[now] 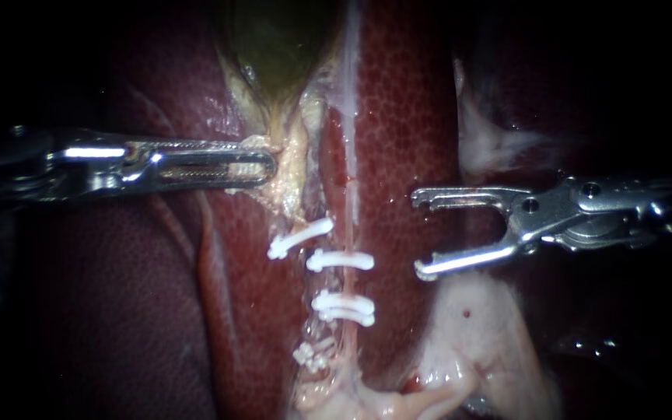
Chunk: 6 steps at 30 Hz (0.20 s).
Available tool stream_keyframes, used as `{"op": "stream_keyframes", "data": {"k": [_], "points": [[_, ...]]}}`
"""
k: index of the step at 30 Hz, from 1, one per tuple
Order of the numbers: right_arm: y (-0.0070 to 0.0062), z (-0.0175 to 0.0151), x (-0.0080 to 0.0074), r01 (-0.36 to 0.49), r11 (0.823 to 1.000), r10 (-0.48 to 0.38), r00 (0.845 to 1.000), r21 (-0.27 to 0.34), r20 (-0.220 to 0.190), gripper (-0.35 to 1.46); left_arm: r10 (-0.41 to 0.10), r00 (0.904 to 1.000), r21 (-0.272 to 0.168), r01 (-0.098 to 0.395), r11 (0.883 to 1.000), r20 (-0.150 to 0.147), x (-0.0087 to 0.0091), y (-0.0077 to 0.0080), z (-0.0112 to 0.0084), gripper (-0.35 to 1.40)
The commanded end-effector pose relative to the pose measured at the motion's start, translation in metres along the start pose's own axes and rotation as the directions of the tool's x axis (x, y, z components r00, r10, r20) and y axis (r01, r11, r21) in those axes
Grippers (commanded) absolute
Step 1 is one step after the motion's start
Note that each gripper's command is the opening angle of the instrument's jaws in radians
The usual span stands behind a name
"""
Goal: Going back third clip right tube
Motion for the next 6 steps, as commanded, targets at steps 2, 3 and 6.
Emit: {"op": "stream_keyframes", "data": {"k": [2, 3, 6], "points": [[0.0000, 0.0000, 0.0000, 0.000, 1.000, 0.000, 1.000, 0.000, 0.000, 0.60, 0.000, 1.0000, 0.000, 0.000, 1.000, 0.000, 0.0000, 0.0000, 0.0000, -0.11], [0.0000, 0.0000, 0.0000, 0.000, 1.000, 0.000, 1.000, 0.000, 0.000, 0.60, 0.000, 1.0000, 0.000, 0.000, 1.000, 0.000, 0.0000, 0.0000, 0.0000, -0.11], [0.0000, 0.0000, 0.0000, 0.000, 1.000, 0.000, 1.000, 0.000, -0.003, 0.60, -0.001, 1.0000, 0.000, 0.001, 1.000, 0.000, 0.0000, 0.0000, -0.0001, -0.11]]}}
